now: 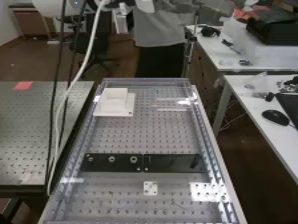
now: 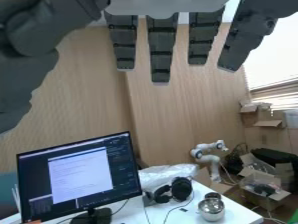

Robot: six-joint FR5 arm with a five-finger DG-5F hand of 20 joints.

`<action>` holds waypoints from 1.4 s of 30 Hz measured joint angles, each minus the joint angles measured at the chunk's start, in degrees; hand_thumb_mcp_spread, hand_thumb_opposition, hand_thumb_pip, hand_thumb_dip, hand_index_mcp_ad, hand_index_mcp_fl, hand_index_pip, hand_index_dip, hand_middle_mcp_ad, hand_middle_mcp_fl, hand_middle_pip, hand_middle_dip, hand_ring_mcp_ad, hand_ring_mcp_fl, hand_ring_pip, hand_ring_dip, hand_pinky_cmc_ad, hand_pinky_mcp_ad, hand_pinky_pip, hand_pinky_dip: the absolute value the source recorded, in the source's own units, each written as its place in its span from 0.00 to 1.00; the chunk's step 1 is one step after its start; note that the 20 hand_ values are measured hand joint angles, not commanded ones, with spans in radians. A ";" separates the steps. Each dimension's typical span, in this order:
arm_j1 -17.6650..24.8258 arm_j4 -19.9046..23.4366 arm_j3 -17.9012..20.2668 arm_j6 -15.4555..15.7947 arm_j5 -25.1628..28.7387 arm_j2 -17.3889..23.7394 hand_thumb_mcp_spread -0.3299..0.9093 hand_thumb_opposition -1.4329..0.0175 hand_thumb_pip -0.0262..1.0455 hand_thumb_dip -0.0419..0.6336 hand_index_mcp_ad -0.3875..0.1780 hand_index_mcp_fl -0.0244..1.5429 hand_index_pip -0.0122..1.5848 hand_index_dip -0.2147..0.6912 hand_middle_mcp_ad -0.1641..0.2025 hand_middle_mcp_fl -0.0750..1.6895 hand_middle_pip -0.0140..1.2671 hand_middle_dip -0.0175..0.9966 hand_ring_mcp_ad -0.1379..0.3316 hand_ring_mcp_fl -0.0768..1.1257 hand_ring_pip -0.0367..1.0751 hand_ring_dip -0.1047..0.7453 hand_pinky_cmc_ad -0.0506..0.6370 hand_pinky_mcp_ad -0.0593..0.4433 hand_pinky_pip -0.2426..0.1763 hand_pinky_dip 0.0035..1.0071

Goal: Grab the chopstick and place it in the clear container

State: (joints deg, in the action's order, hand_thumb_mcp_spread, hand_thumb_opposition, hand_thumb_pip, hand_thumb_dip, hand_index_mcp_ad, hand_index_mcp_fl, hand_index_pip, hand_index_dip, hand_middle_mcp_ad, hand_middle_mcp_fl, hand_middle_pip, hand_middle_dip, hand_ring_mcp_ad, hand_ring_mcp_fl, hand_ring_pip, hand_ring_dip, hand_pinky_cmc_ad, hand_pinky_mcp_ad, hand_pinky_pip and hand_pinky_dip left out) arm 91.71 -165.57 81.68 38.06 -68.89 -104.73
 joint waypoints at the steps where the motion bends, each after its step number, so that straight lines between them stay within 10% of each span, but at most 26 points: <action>1: -0.04 0.22 0.17 0.05 -0.38 0.06 0.28 0.57 0.61 0.03 0.50 0.10 0.05 0.54 0.63 0.16 0.10 0.36 0.67 0.07 0.11 0.38 0.55 0.63 0.27 0.33; 14: -0.47 -0.21 1.91 0.27 -1.34 1.82 0.28 0.57 0.61 0.03 0.50 0.10 0.05 0.54 0.64 0.16 0.11 0.36 0.67 0.07 0.11 0.38 0.53 0.63 0.27 0.33; 25: -0.43 -11.86 -1.70 -1.68 -4.31 -0.34 0.29 0.56 0.61 0.03 0.51 0.11 0.05 0.54 0.64 0.16 0.11 0.36 0.67 0.07 0.11 0.38 0.53 0.64 0.27 0.33; 42: -1.37 -12.34 -0.13 -2.32 -7.16 0.85 0.31 0.55 0.57 0.03 0.50 0.13 0.05 0.55 0.65 0.16 0.11 0.36 0.64 0.07 0.12 0.38 0.53 0.68 0.28 0.33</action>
State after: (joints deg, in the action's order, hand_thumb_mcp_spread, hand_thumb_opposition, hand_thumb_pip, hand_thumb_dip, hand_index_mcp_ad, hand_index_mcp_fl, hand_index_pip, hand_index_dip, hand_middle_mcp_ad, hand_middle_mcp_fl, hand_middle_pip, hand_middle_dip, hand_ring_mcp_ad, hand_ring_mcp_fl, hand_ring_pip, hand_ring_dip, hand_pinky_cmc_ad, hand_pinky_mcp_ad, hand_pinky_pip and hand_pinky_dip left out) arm 90.35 -177.92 81.55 35.73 -76.05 -103.88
